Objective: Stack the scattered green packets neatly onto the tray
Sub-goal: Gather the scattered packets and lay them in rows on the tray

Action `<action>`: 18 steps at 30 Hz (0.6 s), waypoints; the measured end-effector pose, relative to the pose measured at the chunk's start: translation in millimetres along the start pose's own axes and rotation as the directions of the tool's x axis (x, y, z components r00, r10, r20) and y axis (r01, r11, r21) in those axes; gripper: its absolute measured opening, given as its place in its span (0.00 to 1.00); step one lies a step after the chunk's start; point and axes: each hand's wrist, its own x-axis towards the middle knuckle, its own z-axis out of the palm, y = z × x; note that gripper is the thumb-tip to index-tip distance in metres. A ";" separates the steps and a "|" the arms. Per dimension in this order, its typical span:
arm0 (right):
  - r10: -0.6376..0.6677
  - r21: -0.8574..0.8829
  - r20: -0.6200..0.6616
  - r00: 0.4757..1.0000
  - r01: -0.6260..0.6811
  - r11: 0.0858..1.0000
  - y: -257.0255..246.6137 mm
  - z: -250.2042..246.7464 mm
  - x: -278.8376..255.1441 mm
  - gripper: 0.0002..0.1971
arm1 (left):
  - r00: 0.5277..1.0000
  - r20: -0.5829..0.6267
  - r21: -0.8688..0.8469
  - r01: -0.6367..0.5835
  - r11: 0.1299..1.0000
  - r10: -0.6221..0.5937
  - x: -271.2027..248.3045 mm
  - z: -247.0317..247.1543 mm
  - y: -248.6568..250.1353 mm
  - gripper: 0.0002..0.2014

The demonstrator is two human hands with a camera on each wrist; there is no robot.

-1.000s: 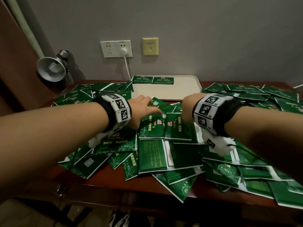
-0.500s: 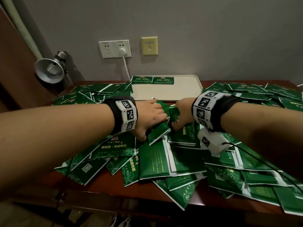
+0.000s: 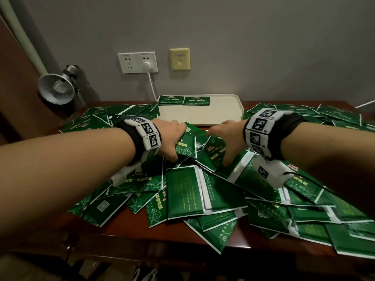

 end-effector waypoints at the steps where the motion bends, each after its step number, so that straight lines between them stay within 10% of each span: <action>1: -0.010 -0.008 0.044 0.999 0.010 1.000 -1.1 0.4 0.6 0.51 | 1.000 -0.002 -0.014 0.002 1.000 -0.002 0.3 0.8 -0.2 0.37; 18: -0.170 0.136 -0.108 0.980 0.184 0.974 22.4 -0.3 44.3 0.22 | 0.993 -0.089 -0.351 0.037 0.936 -0.073 42.7 -12.5 -24.2 0.35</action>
